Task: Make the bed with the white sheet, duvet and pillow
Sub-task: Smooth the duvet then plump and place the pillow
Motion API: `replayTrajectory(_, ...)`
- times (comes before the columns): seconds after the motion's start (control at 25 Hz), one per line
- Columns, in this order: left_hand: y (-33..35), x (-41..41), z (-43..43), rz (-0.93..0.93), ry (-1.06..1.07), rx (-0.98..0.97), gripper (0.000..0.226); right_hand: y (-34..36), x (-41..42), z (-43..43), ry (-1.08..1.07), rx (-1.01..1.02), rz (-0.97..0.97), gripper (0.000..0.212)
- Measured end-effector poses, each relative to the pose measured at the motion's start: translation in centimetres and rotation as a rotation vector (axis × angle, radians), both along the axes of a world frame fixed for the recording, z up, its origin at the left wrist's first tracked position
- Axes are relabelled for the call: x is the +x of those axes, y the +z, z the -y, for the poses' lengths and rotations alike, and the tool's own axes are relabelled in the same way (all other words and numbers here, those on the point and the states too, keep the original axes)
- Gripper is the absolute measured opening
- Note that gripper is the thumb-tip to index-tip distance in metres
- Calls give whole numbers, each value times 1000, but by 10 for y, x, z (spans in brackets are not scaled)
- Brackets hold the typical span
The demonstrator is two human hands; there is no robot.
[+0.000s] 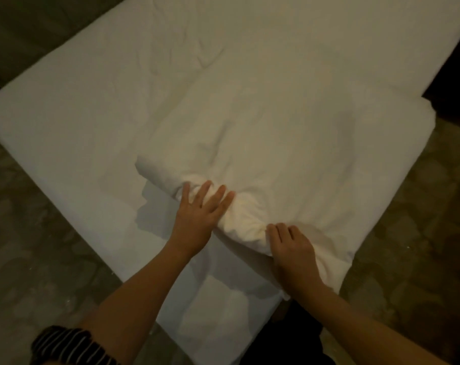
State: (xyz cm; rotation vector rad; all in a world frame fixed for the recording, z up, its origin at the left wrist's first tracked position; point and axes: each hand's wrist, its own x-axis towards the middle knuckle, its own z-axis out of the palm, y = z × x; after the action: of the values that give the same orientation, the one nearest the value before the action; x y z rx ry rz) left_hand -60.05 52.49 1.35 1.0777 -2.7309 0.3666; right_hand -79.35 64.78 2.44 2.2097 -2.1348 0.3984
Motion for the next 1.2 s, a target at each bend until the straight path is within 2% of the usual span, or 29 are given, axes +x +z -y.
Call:
replayTrajectory(0.12,20,17,6,-83,14,-32,54,35,20,9,14,-13,79,41)
replayTrajectory(0.28,28,46,24,-53,29,-40,55,40,54,18,-19,52,130,38)
replayTrajectory(0.36,9,37,6,6,107,62,54,21,56,21,13,145,63,42)
replayTrajectory(0.44,-5,18,-8,-16,212,133,60,10,48,26,33,241,62,45)
replayTrajectory(0.52,-5,18,-8,-80,234,165,59,7,44,23,51,183,153,40)
replayTrajectory(0.6,8,22,-5,-236,244,147,47,17,49,23,-25,64,281,32)
replayTrajectory(0.68,22,11,3,-386,296,146,39,23,60,41,-159,17,252,36)
replayTrajectory(0.72,25,1,7,-399,329,168,40,21,66,51,-206,31,214,42)
replayTrajectory(0.84,8,-24,18,-211,385,243,52,-1,66,54,-205,121,140,61)
replayTrajectory(1.0,-15,6,34,-76,559,253,70,-21,33,-6,-249,250,57,78)
replayTrajectory(1.12,3,26,61,-117,808,201,75,-10,27,-7,-335,229,78,79)
replayTrajectory(1.2,15,19,87,-98,800,205,75,-3,24,30,-303,178,91,74)
